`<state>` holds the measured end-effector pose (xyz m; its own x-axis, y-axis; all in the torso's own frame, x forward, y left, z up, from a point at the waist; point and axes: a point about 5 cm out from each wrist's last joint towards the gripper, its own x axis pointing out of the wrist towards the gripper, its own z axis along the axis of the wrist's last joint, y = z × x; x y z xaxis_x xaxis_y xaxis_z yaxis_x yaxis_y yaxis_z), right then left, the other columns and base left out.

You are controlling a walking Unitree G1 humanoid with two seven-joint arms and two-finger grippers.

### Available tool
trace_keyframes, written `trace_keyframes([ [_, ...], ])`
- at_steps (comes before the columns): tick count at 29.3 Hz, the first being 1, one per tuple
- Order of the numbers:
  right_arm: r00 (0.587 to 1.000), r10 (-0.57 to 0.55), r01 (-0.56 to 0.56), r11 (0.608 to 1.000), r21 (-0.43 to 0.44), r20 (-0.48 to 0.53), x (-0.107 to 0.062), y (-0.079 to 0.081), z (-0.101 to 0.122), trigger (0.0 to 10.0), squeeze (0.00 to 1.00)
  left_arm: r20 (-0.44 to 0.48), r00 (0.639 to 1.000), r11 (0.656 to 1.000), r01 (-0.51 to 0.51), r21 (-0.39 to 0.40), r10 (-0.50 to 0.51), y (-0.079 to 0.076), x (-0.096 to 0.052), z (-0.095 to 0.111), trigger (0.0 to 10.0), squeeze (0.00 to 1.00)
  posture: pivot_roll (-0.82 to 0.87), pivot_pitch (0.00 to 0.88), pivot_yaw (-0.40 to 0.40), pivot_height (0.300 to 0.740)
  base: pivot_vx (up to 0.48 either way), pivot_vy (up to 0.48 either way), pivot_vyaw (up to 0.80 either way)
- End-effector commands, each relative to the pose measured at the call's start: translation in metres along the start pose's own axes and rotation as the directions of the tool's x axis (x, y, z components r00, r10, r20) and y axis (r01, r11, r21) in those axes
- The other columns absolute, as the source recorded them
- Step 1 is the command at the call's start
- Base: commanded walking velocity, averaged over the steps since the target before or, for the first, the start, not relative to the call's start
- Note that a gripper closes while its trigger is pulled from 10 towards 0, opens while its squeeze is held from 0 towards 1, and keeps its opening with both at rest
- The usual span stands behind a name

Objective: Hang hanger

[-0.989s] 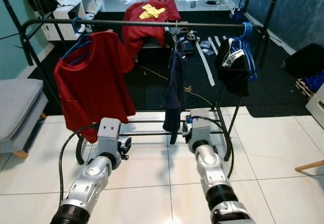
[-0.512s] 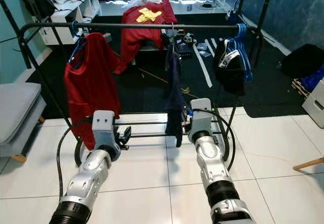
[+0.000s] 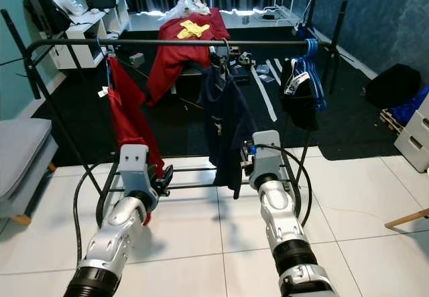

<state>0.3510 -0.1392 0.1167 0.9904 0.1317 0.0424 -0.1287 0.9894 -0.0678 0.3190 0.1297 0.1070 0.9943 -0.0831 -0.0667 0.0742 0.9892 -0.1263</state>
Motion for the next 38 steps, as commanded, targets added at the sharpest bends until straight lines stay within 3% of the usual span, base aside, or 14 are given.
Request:
trace_keyframes([
  [1, 1.0, -0.015, 0.015, 1.0, 0.014, -0.004, -0.001, -0.003, 0.0, 10.0, 0.0, 0.0, 1.0, 1.0, 0.008, -0.008, -0.008, -0.001, 0.0, -0.001, 10.0, 0.0, 0.0, 0.019, 0.003, 0.74, 0.334, 0.0, 0.0],
  [31, 1.0, -0.014, 0.014, 1.0, -0.001, -0.002, -0.002, -0.004, 0.002, 10.0, 0.0, -0.007, 1.0, 1.0, 0.021, -0.004, -0.021, -0.006, 0.002, -0.004, 10.0, 0.0, -0.01, 0.02, -0.003, 0.74, 0.329, 0.0, 0.0],
  [38, 0.999, -0.03, 0.03, 1.0, 0.009, 0.032, -0.002, -0.006, 0.007, 10.0, 0.0, -0.002, 0.997, 0.997, 0.082, 0.014, -0.082, -0.015, -0.001, -0.004, 10.0, 0.0, -0.01, 0.023, -0.005, 0.74, 0.317, 0.0, 0.0],
])
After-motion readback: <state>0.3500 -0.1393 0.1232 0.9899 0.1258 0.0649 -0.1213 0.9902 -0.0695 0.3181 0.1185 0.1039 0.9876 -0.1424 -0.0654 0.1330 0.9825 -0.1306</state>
